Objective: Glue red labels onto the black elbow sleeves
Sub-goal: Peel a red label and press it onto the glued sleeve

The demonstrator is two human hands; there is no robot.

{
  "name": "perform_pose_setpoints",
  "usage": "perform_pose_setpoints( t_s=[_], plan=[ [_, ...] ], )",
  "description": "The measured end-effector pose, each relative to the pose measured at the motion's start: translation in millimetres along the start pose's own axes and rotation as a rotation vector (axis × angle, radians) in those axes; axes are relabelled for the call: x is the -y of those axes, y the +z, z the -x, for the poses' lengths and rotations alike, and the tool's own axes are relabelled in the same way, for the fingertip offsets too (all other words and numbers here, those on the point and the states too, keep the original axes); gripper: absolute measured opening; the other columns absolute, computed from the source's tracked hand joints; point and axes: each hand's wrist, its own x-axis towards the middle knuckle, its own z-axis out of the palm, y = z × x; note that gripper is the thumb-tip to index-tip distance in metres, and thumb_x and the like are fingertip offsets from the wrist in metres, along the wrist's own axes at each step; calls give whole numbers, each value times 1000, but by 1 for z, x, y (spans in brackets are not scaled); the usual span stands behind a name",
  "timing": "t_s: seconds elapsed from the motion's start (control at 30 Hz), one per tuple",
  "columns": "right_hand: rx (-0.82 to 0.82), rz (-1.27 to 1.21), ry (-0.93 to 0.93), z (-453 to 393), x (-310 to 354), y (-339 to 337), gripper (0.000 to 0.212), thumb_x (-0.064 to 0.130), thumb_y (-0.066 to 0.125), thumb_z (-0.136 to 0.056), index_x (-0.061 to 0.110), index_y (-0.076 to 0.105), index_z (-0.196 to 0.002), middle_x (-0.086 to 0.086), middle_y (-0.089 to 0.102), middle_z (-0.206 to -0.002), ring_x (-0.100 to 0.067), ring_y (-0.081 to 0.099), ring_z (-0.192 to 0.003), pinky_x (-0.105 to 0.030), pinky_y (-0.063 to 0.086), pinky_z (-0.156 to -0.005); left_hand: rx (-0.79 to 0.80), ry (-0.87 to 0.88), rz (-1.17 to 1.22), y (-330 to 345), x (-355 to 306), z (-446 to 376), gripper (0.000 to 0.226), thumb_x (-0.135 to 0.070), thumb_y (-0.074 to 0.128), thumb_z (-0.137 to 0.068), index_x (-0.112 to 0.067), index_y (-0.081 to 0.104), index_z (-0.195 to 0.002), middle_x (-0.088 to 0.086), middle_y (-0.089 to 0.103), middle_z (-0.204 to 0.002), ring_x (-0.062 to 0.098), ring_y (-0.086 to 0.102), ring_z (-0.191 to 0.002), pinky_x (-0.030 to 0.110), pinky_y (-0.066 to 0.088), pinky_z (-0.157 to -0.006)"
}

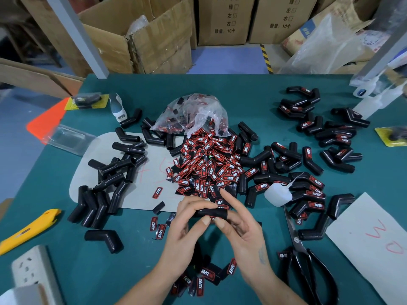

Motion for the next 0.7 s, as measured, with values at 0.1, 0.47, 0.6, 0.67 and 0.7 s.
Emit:
perform_pose_setpoints(
  t_s=[0.1,0.47,0.6,0.67,0.7],
  plan=[
    [-10,22,-4,0,0,0,51,30,72,-99,41,57,-147,-9,79,-114,-19,72,-115,-21,49,-103,-2,-6,6,-1,1,0,30,-31,65,-91,-13,75,-113,-2,63,-115,25,59,-120,29,42,-107],
    [-15,75,-19,0,3,0,50,39,71,-100,43,55,-148,-2,78,-117,-17,71,-118,-19,49,-103,45,-12,67,-4,-4,-1,25,-30,67,-90,-23,77,-111,-2,63,-115,24,60,-118,24,42,-104],
    [-10,56,-10,0,4,1,51,37,71,-100,42,55,-148,-3,78,-117,-17,71,-118,-20,48,-103,68,-9,35,-9,-2,-1,25,-30,66,-91,-26,77,-114,-1,61,-116,24,60,-119,25,42,-105],
    [-7,31,14,0,4,0,52,34,71,-100,42,54,-149,-6,78,-118,-20,70,-121,-23,48,-106,82,50,-63,-10,0,-1,26,-28,63,-96,-28,76,-120,-2,60,-119,26,59,-121,26,42,-107],
    [-6,16,30,0,4,0,52,33,71,-100,42,55,-149,-7,78,-118,-21,70,-120,-25,48,-106,81,96,-133,-11,1,-2,27,-27,62,-98,-29,74,-123,-3,60,-121,27,59,-123,25,43,-107]
  ],
)
